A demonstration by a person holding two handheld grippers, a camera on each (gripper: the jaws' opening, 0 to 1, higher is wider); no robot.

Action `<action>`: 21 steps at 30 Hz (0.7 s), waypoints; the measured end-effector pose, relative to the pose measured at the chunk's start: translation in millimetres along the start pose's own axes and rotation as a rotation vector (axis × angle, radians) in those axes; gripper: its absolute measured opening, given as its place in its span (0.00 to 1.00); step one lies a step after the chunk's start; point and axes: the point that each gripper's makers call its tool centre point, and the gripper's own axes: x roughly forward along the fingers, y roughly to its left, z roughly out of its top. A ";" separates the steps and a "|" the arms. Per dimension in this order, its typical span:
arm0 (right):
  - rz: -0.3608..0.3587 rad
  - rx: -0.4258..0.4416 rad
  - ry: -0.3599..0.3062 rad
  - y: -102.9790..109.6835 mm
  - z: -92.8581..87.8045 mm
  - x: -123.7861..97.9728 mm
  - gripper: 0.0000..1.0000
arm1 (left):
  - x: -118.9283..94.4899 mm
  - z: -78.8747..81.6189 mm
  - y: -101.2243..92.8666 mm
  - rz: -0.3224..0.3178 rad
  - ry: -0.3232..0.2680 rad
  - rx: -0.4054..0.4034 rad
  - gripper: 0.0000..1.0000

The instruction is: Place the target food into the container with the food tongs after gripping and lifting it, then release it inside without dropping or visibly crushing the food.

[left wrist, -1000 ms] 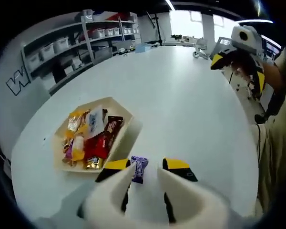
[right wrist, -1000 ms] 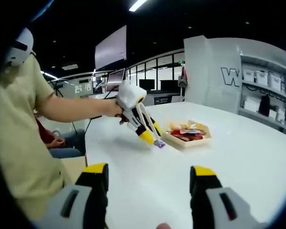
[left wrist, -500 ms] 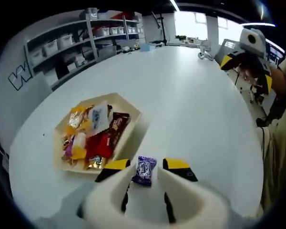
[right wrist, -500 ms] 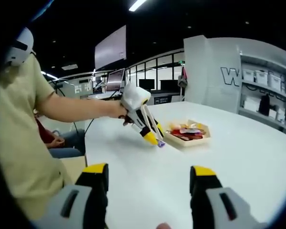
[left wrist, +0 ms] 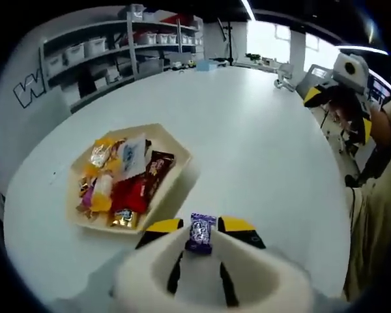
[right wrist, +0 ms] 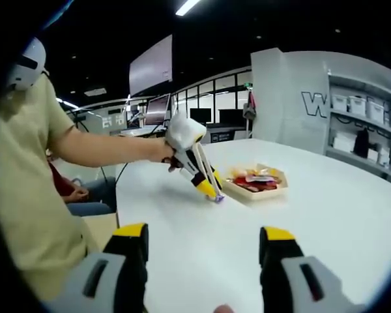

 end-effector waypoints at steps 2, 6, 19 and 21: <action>-0.001 -0.001 0.001 -0.3 -0.3 -0.4 0.67 | -1.5 3.7 0.3 -0.001 -0.006 0.001 0.19; -0.004 0.001 -0.001 -0.9 -0.7 -1.2 0.67 | -4.5 13.4 -0.6 -0.006 -0.014 0.006 0.19; -0.007 0.003 -0.004 -2.4 -1.1 -2.6 0.67 | -12.3 48.7 -0.3 -0.031 -0.078 -0.006 0.19; -0.008 0.004 -0.004 -2.6 -1.2 -3.2 0.67 | -11.0 53.7 1.0 -0.033 -0.083 -0.005 0.19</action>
